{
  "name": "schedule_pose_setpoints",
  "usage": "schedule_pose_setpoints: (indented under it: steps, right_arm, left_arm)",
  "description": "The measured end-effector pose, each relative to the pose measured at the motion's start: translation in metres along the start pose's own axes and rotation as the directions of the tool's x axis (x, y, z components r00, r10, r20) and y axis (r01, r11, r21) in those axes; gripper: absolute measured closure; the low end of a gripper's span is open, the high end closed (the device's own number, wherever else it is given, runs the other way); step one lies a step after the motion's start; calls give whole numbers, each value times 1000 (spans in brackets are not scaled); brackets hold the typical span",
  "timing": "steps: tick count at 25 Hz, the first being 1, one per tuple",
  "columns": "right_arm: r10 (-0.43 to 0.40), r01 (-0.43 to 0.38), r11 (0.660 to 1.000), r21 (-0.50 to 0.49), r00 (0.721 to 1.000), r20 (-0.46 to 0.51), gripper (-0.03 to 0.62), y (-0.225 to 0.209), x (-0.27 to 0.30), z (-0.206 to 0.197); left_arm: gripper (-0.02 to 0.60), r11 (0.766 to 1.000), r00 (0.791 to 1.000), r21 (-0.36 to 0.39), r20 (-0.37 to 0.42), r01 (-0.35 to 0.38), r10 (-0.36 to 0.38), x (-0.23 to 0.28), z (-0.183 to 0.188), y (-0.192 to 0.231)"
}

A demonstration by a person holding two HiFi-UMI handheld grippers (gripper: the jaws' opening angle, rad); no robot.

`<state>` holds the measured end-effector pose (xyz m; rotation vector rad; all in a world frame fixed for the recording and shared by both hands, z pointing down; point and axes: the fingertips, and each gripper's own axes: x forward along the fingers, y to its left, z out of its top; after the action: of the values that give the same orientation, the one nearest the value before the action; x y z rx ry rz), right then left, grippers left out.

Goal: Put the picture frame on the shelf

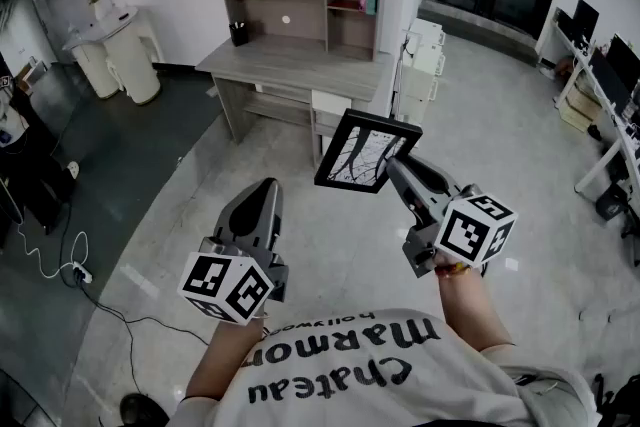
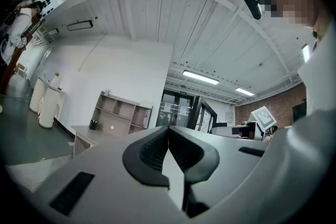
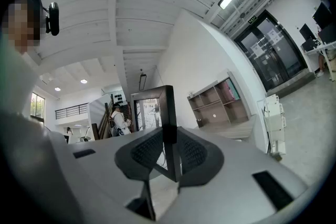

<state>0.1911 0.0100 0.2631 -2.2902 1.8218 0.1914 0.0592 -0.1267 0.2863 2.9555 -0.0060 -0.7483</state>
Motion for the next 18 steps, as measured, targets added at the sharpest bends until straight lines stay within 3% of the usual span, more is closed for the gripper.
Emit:
schedule_pose_setpoints:
  steps: [8, 18]
  right_arm:
    - [15, -15, 1000, -15, 1000, -6, 507, 9, 6, 2]
    - [-9, 9, 1000, -18, 1000, 6, 507, 13, 3, -3]
  left_arm:
    - [565, 1000, 999, -1, 26, -26, 26, -6, 7, 11]
    - [565, 1000, 999, -14, 35, -3, 3, -7, 12, 15]
